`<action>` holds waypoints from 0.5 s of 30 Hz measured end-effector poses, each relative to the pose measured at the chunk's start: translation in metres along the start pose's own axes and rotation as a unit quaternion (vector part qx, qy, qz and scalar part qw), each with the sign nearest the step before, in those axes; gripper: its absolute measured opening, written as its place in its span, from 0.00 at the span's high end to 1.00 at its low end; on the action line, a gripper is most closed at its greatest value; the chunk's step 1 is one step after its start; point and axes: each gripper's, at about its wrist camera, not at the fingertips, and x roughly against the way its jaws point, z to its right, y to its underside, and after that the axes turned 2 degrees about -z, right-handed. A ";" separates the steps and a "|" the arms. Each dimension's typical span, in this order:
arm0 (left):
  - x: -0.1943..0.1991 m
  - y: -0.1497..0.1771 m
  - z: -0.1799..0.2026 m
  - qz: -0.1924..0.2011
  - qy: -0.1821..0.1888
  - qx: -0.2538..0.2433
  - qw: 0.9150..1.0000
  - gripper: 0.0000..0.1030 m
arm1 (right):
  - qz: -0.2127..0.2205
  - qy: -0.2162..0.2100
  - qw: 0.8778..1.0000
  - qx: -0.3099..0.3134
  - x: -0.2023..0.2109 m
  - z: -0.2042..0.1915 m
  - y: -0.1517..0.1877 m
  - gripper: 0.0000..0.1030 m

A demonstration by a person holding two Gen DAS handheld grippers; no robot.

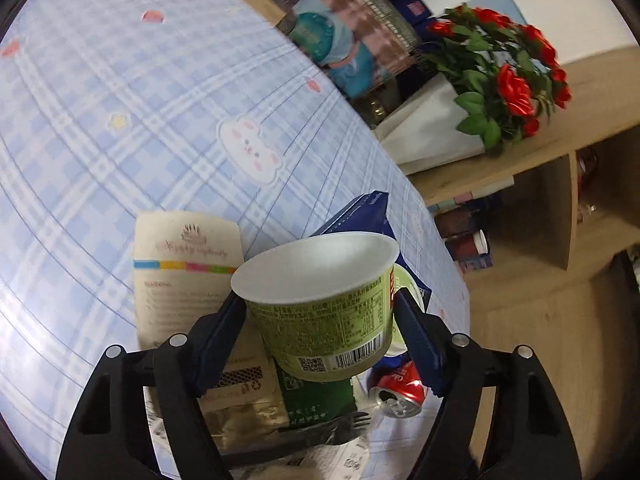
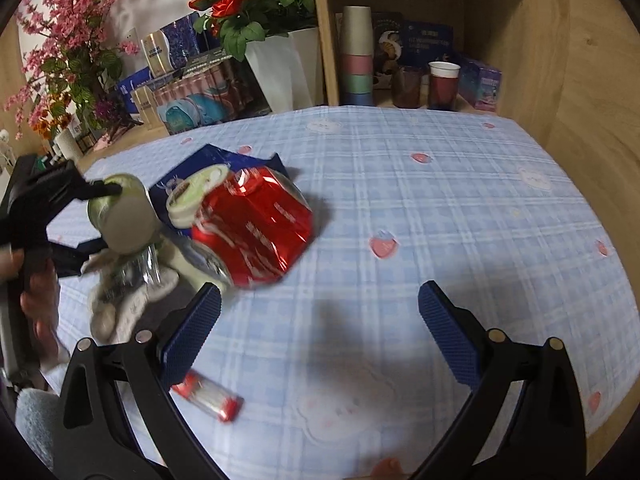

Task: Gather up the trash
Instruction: 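Grasp the crushed red can with the right gripper while the left gripper holds the green cup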

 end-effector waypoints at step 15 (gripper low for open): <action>0.080 0.007 0.024 0.082 0.001 -0.177 0.981 0.29 | -0.068 -0.068 0.991 -0.089 -0.103 0.010 -0.054 0.06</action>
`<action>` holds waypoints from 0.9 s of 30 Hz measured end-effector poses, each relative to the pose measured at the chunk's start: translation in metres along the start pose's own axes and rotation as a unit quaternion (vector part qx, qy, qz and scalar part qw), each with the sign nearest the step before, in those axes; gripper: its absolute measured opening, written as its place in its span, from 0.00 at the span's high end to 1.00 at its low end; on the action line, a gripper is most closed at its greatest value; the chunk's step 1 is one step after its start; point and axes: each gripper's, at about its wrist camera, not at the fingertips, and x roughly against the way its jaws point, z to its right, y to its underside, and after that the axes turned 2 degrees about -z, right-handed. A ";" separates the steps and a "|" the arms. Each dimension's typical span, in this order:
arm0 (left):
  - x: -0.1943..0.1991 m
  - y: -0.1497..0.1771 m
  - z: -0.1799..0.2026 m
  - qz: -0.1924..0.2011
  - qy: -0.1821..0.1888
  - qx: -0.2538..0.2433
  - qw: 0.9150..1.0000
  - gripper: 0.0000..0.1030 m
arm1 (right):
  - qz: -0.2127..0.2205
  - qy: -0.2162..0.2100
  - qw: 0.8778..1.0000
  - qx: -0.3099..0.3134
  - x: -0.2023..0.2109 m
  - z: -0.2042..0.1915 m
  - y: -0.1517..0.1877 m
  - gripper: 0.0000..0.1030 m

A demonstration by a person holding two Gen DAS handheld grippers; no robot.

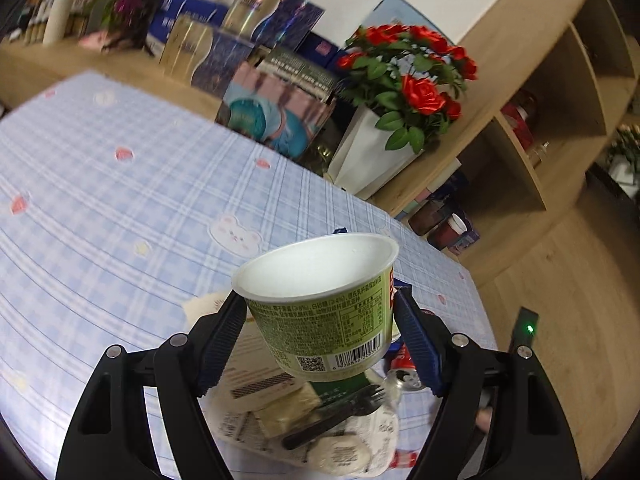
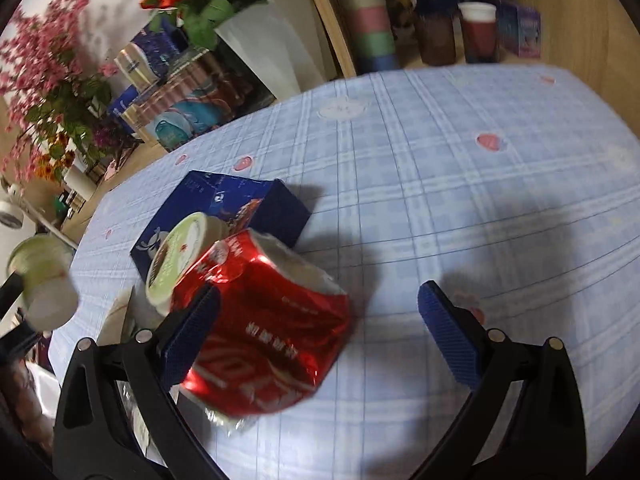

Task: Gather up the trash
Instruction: 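Grasp the crushed red can with the right gripper while the left gripper holds the green cup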

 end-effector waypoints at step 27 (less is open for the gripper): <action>0.049 0.019 0.021 0.024 -0.006 -0.091 0.996 0.29 | 0.058 -0.072 0.996 0.017 0.051 -0.019 0.008 0.65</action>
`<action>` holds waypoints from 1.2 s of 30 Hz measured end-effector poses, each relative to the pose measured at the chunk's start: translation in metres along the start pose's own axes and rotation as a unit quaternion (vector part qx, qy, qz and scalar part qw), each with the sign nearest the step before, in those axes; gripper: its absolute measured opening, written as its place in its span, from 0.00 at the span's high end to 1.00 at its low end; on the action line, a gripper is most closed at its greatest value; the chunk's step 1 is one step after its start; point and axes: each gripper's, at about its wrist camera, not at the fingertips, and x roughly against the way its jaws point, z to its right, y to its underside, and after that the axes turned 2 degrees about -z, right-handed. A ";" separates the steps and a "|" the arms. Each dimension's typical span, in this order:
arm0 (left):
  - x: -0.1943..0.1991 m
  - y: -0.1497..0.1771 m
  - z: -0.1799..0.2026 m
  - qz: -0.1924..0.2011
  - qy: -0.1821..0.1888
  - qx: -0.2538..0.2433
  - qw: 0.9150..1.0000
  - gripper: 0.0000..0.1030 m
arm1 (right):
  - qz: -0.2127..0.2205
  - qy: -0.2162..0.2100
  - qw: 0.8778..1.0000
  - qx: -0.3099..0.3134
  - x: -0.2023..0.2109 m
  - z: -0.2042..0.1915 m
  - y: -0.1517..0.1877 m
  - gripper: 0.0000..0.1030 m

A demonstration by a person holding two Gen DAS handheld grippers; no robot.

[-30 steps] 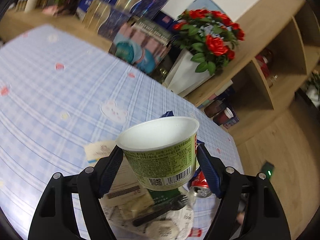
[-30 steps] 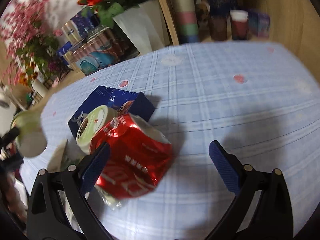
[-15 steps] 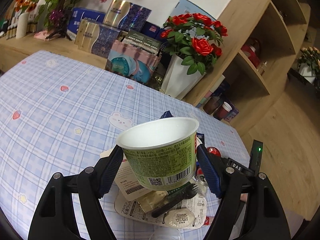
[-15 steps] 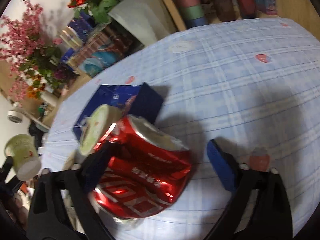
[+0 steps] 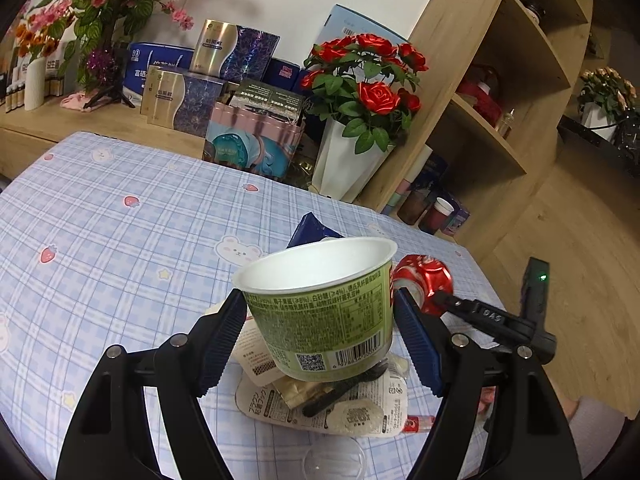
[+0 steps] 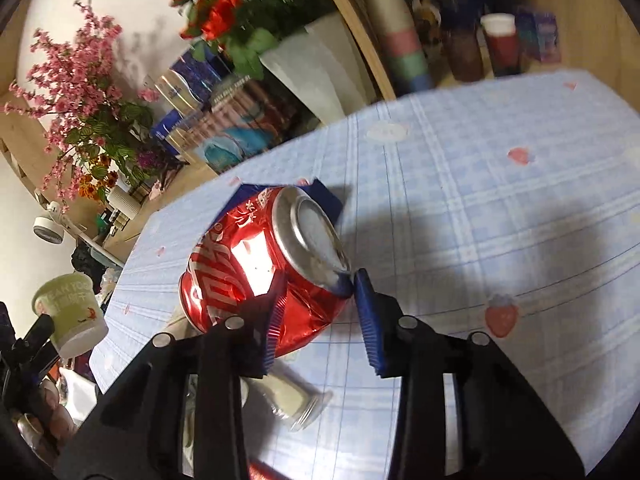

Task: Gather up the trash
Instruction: 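Grasp the crushed red can with the right gripper while the left gripper holds the green cup, then drop the red can into the bin with right gripper while left holds the cup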

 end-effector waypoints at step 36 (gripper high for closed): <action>0.043 0.050 0.006 -0.001 0.006 -0.026 1.000 0.29 | -0.048 0.075 0.995 0.049 0.012 0.009 0.076 0.51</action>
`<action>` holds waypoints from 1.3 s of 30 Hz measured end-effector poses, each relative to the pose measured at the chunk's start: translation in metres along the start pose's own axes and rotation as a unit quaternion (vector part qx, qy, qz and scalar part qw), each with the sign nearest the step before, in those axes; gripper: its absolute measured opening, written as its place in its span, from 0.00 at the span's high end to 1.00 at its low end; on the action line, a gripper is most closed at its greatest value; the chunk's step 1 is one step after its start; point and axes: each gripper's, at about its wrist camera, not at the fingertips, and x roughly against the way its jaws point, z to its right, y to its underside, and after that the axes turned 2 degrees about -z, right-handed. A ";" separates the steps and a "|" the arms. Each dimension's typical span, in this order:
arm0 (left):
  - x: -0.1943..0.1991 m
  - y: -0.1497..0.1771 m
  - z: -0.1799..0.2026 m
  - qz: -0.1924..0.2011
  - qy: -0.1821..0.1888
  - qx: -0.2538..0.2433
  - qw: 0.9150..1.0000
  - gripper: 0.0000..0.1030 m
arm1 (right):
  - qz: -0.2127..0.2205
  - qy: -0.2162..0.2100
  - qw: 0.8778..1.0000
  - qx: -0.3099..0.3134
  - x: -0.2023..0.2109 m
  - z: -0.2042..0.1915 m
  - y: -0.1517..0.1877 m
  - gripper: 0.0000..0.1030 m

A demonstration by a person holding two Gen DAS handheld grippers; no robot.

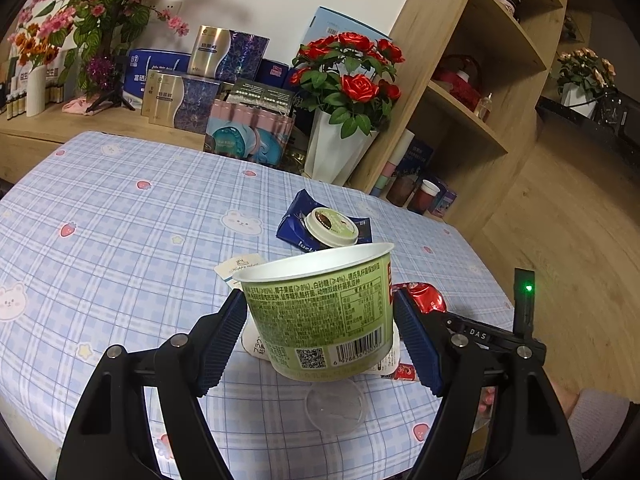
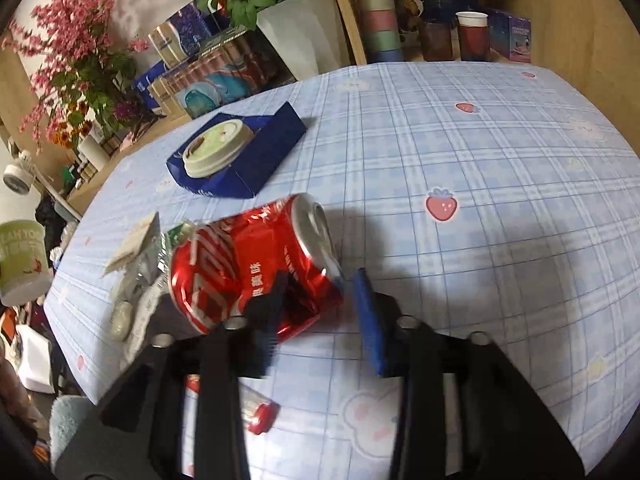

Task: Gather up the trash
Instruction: 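Drop the red can into the bin with right gripper while left holds the cup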

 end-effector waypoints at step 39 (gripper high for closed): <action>0.145 0.039 0.011 0.043 0.007 -0.020 0.999 0.29 | 0.100 -0.053 0.986 0.123 0.170 -0.116 0.064 0.77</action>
